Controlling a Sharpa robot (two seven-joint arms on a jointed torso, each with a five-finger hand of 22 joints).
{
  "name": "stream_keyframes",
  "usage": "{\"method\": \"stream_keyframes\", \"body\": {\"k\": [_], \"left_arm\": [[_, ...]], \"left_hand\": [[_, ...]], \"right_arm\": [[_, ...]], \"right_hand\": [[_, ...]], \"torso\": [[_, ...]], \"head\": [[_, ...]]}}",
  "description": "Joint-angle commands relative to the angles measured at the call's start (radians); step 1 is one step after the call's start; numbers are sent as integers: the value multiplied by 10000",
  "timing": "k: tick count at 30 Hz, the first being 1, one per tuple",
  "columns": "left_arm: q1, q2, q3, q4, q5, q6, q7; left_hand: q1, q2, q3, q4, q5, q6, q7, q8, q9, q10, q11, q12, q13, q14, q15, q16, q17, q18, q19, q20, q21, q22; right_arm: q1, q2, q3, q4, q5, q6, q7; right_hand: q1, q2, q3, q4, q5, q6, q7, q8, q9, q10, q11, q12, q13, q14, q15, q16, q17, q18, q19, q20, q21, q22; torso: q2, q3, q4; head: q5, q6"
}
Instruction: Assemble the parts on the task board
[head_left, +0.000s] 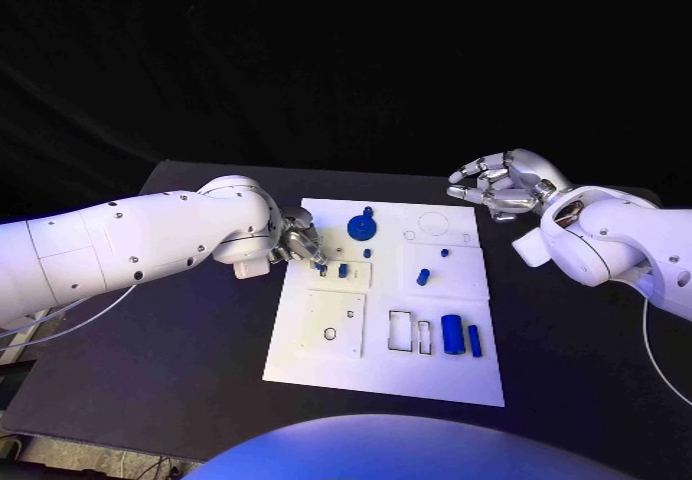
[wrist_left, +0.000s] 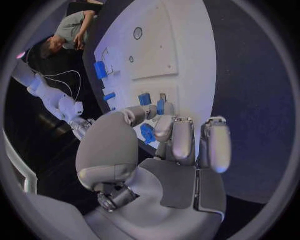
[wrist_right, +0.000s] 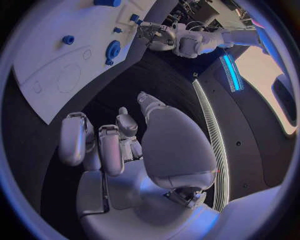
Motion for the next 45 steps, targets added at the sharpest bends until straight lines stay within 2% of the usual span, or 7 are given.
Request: {"method": "stream_keyframes", "body": {"k": [1,35,45], "left_arm": [[-6,36,-2,32,-160,261,-85],[-67,166,-101,-18,-248,660,-187],[-67,180,-106,22,-251,863,-181]], "left_hand": [[-32,102,1432,-1379,35,208,-165,85,300,60,-7,67,0,211,-52,54,9,-59,91,-11,71,793],[-194,98,1387,-1372,-12,235,-202,180,288,87,-32,52,-58,214,-66,53,9,-72,122,-18,107,851],[-564,16,905,-1255,-76,283,-331,340,198,201,-116,123,-46,222,-119,58,18,-83,138,-56,128,907]], "right_arm": [[-8,7,-1,10,-102,179,14],[-29,6,-1,5,-102,184,21],[-34,3,-1,3,-102,185,22]], "right_hand": [[75,27,15,47,49,-56,-14,34,-9,-29,-4,-60,-5,459,-36,-61,83,167,-72,-20,-40,255],[70,29,5,71,50,-51,-16,45,-10,-14,-5,-52,1,457,-38,-75,63,170,-77,-22,-62,244],[70,29,5,71,50,-51,-16,45,-10,-14,-5,-52,1,457,-38,-75,63,170,-77,-22,-62,244]], "torso": [[-8,5,-7],[-4,0,5],[-4,-3,2]], "head": [[13,-7],[-4,-56],[-3,-75]]}}
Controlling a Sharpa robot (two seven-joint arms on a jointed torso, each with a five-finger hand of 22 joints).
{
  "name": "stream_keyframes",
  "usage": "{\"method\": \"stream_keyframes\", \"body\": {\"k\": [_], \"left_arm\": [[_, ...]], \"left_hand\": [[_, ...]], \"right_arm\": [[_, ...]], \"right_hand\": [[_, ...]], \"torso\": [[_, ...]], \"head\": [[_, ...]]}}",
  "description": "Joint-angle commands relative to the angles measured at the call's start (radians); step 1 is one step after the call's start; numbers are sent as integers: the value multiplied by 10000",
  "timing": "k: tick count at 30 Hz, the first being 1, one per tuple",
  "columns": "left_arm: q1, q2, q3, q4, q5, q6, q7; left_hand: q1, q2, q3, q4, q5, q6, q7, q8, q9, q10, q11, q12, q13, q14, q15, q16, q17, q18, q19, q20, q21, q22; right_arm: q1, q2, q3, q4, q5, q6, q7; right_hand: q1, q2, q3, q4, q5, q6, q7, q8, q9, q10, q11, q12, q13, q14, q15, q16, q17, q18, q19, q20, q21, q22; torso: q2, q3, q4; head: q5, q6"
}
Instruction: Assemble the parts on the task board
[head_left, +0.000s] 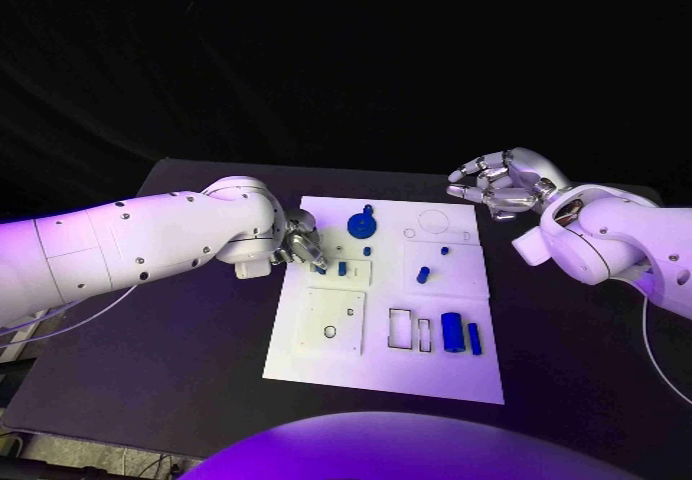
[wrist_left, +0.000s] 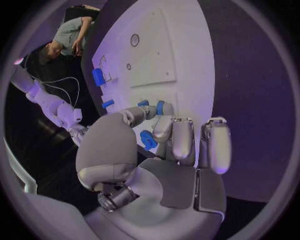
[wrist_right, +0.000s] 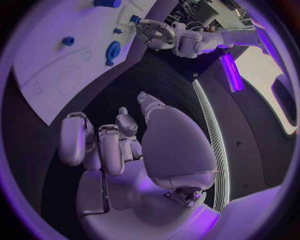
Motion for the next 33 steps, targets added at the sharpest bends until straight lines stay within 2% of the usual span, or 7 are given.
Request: {"method": "stream_keyframes", "body": {"k": [1,17,25,33], "left_arm": [[-40,31,-30,40,11,438,-45],[-39,114,-30,-93,-31,195,-107],[-39,198,-31,-220,-40,162,-160],[-39,251,-37,-291,-41,415,-246]], "left_hand": [[-141,11,978,-1097,-40,222,-304,38,-85,80,3,61,-6,241,-70,59,13,-90,36,-25,52,917],[-462,31,386,-717,-94,324,-376,65,-309,107,-52,85,-25,245,-115,59,20,-101,61,-74,68,966],[-694,53,-180,-302,-108,395,-382,73,-498,101,-54,129,-13,244,-120,54,19,-105,69,-82,67,984],[-825,-10,-767,39,-112,424,-372,78,-655,67,-43,135,-40,244,-112,54,24,-105,70,-76,59,990]], "right_arm": [[-9,2,0,6,-89,159,25],[-10,-7,0,13,-89,161,34],[-10,-17,0,21,-89,159,35],[-11,-53,0,45,-89,155,67]], "right_hand": [[70,30,4,72,50,-51,-16,46,-12,-14,-5,-52,0,457,-38,-35,66,170,-77,-22,-62,239],[70,30,4,72,50,-51,-16,46,-12,-14,-5,-52,0,457,-38,-35,66,170,-77,-22,-62,239],[67,28,-5,89,51,-48,-18,54,-14,-15,-7,-55,-9,455,-40,-45,53,175,-86,-24,-89,223],[62,23,-13,99,49,-49,-19,56,-15,-45,-8,-80,-46,427,-41,-102,-66,197,-139,-25,-177,157]], "torso": [[-2,-3,0],[-1,1,-4],[4,3,-10],[-1,4,-2]], "head": [[3,-15],[9,-29],[-10,-29],[-31,-29]]}}
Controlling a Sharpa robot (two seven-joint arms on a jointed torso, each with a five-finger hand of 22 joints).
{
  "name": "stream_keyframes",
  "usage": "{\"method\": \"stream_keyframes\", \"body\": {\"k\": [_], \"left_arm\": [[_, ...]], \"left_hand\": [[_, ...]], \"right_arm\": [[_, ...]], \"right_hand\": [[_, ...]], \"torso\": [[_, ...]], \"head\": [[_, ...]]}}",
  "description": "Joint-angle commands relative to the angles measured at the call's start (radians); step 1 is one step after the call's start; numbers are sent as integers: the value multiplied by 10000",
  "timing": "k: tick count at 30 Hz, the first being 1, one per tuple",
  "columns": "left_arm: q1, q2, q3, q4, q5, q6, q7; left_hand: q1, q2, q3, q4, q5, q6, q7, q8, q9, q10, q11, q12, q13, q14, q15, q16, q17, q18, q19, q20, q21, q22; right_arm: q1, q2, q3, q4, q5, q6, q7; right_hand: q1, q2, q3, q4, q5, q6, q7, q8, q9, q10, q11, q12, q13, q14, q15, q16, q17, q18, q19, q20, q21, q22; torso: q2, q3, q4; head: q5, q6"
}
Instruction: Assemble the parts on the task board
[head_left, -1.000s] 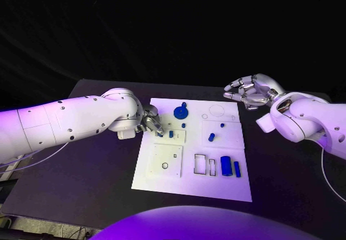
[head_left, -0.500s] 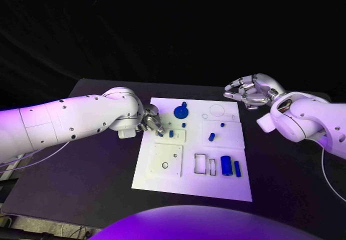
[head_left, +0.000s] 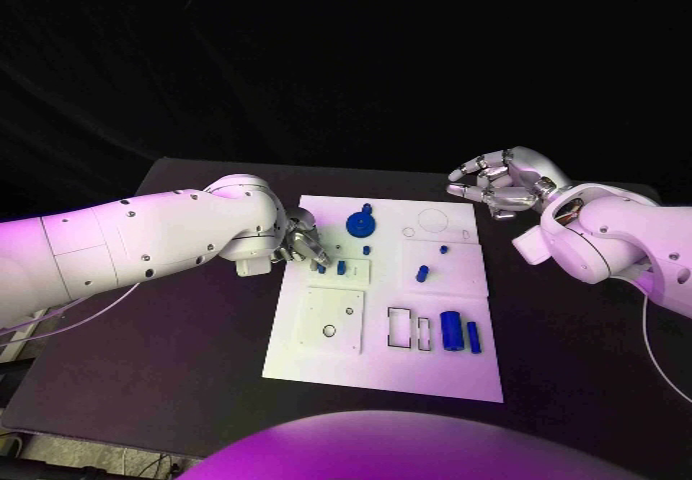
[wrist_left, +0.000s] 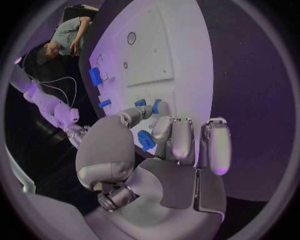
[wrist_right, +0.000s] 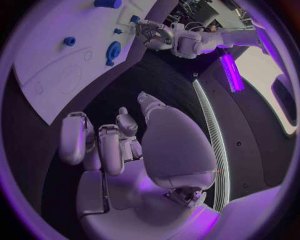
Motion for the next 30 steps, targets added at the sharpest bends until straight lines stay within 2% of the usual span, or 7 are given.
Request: {"method": "stream_keyframes", "body": {"k": [1,16,19,22,26,30], "left_arm": [[-37,44,-30,-2,-7,361,-108],[-38,1,-41,-30,-85,439,-124],[-39,-47,-38,-9,-124,342,-84],[-39,-109,-28,5,-64,212,14],[-37,-192,34,45,3,-12,118],[-35,-252,113,75,35,-259,213]], "left_hand": [[-87,-14,-129,42,-56,8,85,-54,-36,29,-8,33,-11,262,-60,49,14,-102,23,-38,12,976],[-136,-170,-1086,555,-20,76,87,-19,-251,9,-5,50,-55,265,-55,52,23,-110,48,-33,22,1018],[-127,-211,-1513,813,-14,86,90,0,-329,6,-3,63,-64,264,-54,48,21,-112,55,-31,24,1030],[-248,-264,-2109,1230,-45,87,117,37,-398,-42,19,1,-173,263,-39,46,23,-96,10,-23,-23,972],[-189,-297,-2684,1608,-71,-27,155,46,-467,-147,52,-105,-329,257,-17,40,20,-59,-93,-5,-130,831],[-199,-270,-2894,1705,-88,-93,177,36,-503,-191,71,-136,-377,255,-5,35,16,-32,-162,4,-201,734]], "right_arm": [[-7,-9,0,25,-85,150,67],[-7,-30,0,34,-85,135,93],[-7,-33,0,30,-85,125,95],[-11,-34,0,21,-85,121,99],[-16,-32,0,10,-85,120,103],[-20,-28,0,1,-85,116,104]], "right_hand": [[62,23,15,71,49,-49,-19,56,-16,-45,-8,-41,-16,427,-41,-63,-33,197,-97,6,-51,162],[46,8,-9,100,42,-63,-18,57,-20,-124,-7,-108,-107,347,-42,-213,-314,248,-231,5,-278,-3],[44,7,-13,105,41,-66,-18,58,-21,-131,-7,-114,-115,340,-42,-224,-328,255,-250,5,-311,-26],[43,7,-15,109,42,-68,-18,58,-22,-139,-7,-121,-124,334,-43,-237,-347,261,-266,5,-338,-45],[43,11,-17,118,47,-74,-18,58,-24,-161,-8,-141,-150,313,-44,-277,-414,270,-290,4,-381,-75],[41,13,-24,132,50,-83,-18,58,-26,-189,-8,-167,-183,281,-44,-340,-517,289,-339,3,-469,-137]], "torso": [[-4,4,6],[-2,-8,10],[1,-10,5],[-7,-12,7],[-8,-5,-2],[-4,1,-2]], "head": [[-3,1],[-18,1],[-21,1],[-31,1],[-23,1],[-33,1]]}}
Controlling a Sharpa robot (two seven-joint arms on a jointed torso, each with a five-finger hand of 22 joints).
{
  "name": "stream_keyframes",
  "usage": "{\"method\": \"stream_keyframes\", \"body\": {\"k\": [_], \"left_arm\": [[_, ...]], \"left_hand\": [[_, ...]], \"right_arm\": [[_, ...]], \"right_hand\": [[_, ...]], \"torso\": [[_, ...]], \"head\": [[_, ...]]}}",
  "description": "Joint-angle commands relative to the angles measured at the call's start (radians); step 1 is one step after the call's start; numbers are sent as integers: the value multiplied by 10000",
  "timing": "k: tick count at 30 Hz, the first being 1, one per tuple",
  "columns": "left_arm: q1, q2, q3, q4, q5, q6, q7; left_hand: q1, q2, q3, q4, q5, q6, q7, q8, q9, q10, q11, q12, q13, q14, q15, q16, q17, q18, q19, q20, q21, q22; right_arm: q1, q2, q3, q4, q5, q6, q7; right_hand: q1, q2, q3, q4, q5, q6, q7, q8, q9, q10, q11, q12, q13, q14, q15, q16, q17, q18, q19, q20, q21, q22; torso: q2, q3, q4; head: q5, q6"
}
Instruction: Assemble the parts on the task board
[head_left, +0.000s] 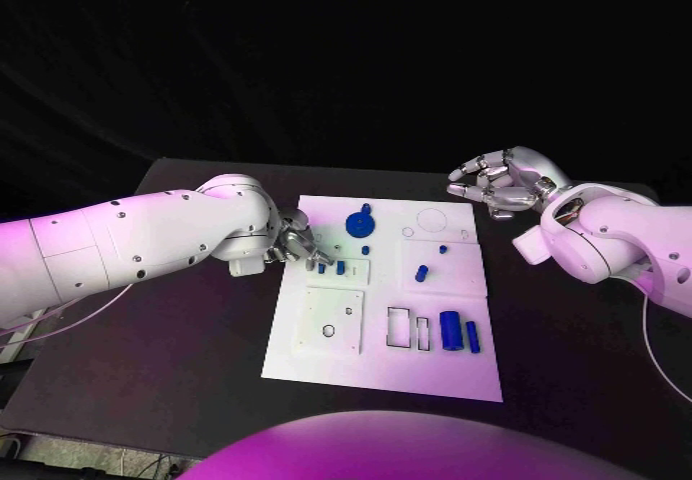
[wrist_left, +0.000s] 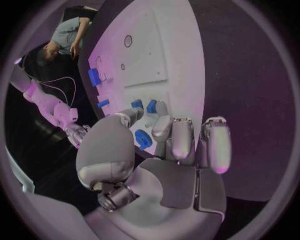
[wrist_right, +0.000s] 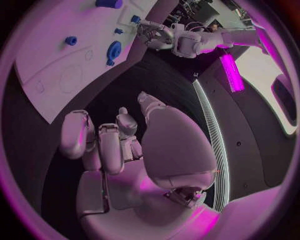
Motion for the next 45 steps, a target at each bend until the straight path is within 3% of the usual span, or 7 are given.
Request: {"method": "stream_keyframes", "body": {"k": [1,9,14,16,21,31,45], "left_arm": [[-3,-35,69,49,69,-374,216],[12,-219,355,200,354,-1251,764],[21,-275,446,295,597,-2321,2163],[14,-220,426,306,501,-2748,2997],[-61,12,264,215,-445,-3660,4978],[-352,551,58,-331,-3478,-4272,6559],[-482,1090,-113,-865,-5456,-3740,6336]], "left_hand": [[56,-6,-167,20,-24,-122,21,13,-37,-120,6,-99,-84,254,4,33,0,-21,-120,9,-99,684],[228,141,-916,28,23,-699,255,-317,-344,-546,218,-542,-677,228,159,-7,-41,120,-526,125,-544,110],[914,479,-1271,39,173,-1497,706,-986,-909,-1605,618,-1808,-2310,-107,525,-472,-547,474,-1600,402,-1794,-1406],[2106,553,-852,-73,167,-1922,1031,-1364,-1254,-3251,921,-3272,-3833,-2117,818,-3763,-4101,1063,-3754,650,-4263,-4190],[4163,61,13,-458,90,-2505,1404,-2201,-2135,-5073,1354,-5156,-5468,-4021,1312,-5559,-5517,1283,-5154,1225,-7172,-6411],[5055,-413,37,-1233,7,-1739,993,-3191,-3290,-5208,1566,-7190,-7841,-3763,1400,-5298,-6089,1278,-4630,1219,-7413,-6540],[4976,-386,-710,-1312,-32,-1054,980,-3838,-3790,-5168,1512,-7504,-8712,-3154,1326,-3130,-5758,1260,-4228,1158,-6108,-5425]], "right_arm": [[-11,7,0,0,-84,119,86],[-18,17,0,-27,-84,114,84],[-20,28,0,-60,-84,101,90],[-21,31,0,-71,-84,92,96],[-23,41,-1,-89,-83,72,118],[-42,39,-1,-71,-80,41,141],[-72,24,-1,-32,-78,56,138]], "right_hand": [[41,13,4,48,50,-83,-18,58,-17,-78,-10,-35,-16,281,-44,-44,-32,129,-89,11,-43,-21],[42,13,0,57,52,-88,-18,60,-18,-105,-10,-59,-49,263,-45,-79,-84,137,-112,10,-87,-51],[41,15,-2,62,54,-89,-18,61,-18,-126,-11,-78,-73,253,-46,-99,-114,147,-136,10,-130,-81],[55,15,-5,69,57,-92,-20,67,-19,-194,-12,-137,-149,225,-48,-161,-205,171,-201,8,-247,-164],[133,15,-7,111,71,-121,-25,95,-24,-736,-22,-672,-837,63,-62,-546,-742,297,-540,-3,-908,-625],[160,15,-5,128,80,-129,-28,107,-25,-901,-26,-856,-1069,36,-67,-640,-844,319,-595,-8,-1052,-720],[168,19,-2,131,85,-131,-29,109,-26,-892,-27,-861,-1070,40,-69,-643,-833,313,-578,-9,-1038,-707]], "torso": [[1,12,-6],[-9,11,3],[-8,16,7],[2,13,9],[8,-5,4],[8,1,1],[10,12,-10]], "head": [[-2,2],[-31,29],[-78,115],[-87,157],[-132,209],[-246,296],[-316,330]]}}
